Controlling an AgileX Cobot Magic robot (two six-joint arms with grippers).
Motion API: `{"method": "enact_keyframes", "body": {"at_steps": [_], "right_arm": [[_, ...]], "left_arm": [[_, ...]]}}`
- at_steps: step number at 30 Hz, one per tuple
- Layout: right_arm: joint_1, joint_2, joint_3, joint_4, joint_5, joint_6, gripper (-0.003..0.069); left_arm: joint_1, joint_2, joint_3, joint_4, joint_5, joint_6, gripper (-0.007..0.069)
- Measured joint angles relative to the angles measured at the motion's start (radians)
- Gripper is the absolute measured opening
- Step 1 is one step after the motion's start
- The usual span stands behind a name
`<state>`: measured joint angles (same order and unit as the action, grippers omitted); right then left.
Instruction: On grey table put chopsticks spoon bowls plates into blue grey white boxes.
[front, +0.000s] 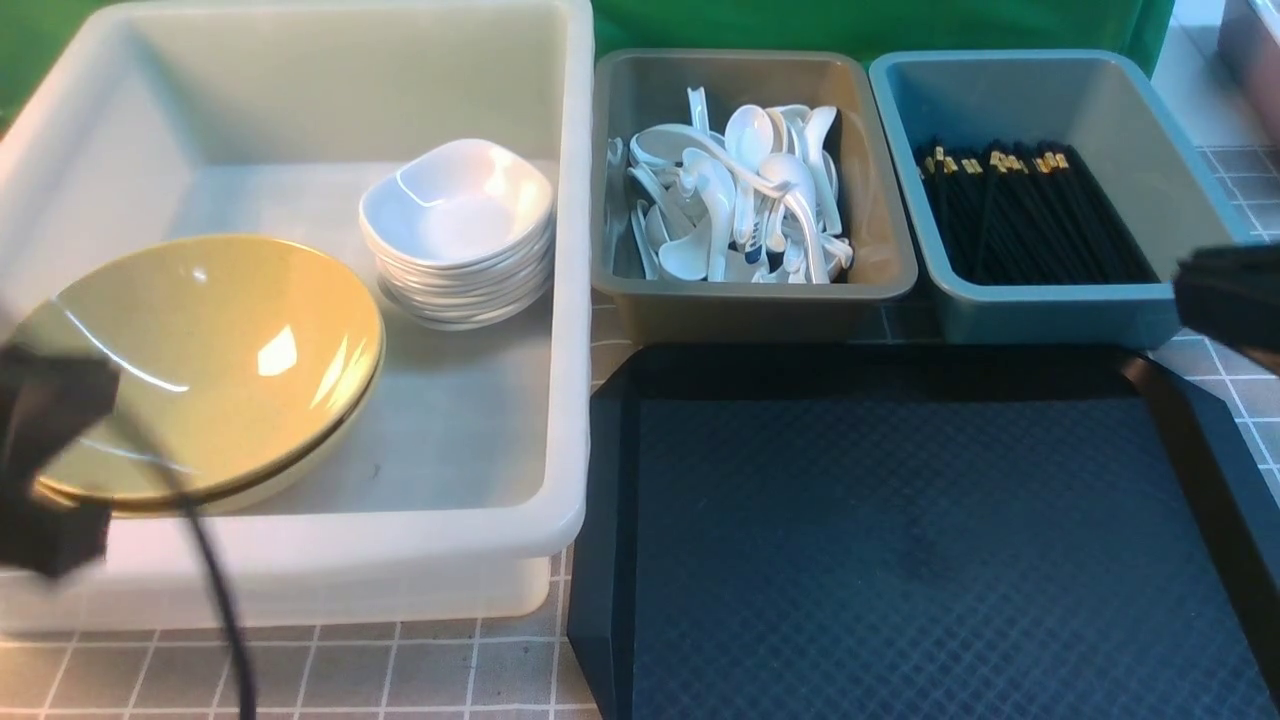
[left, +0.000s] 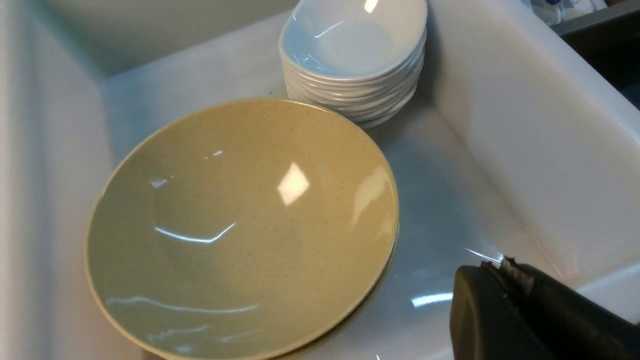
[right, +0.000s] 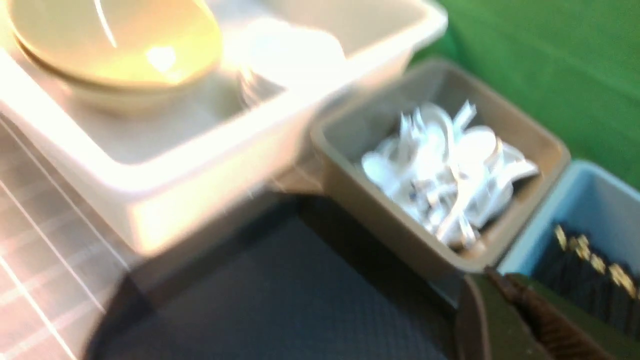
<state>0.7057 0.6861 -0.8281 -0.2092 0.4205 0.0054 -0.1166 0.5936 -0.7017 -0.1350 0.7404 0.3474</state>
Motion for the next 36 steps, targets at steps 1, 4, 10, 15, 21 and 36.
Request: {"method": "enact_keyframes", "body": {"at_steps": [1,4,10,15,21,36], "right_arm": [[0.000,-0.024,0.030,0.012,-0.033,0.001,0.0018],[0.000,-0.084,0.087,0.033,-0.096,0.001,0.0018],[0.000,-0.119,0.128,0.038,-0.134,0.001,0.0018],[0.000,-0.119,0.130,0.039,-0.134,0.002,0.0022],[0.000,-0.119,0.133,0.039,-0.131,0.001,0.0027],[-0.036,-0.198,0.239,0.060,-0.166,-0.005,0.0032]], "left_arm": [[0.000,-0.052,0.043,0.000,-0.018,-0.001,-0.0011],[0.000,-0.176,0.137,-0.001,-0.057,-0.002,-0.0011],[0.000,-0.367,0.266,-0.001,-0.132,-0.003,-0.0011],[0.000,-0.429,0.320,-0.001,-0.137,-0.005,-0.0011],[-0.002,-0.431,0.362,-0.002,-0.130,-0.006,-0.0011],[-0.002,-0.431,0.383,-0.002,-0.127,-0.006,-0.0011]]}}
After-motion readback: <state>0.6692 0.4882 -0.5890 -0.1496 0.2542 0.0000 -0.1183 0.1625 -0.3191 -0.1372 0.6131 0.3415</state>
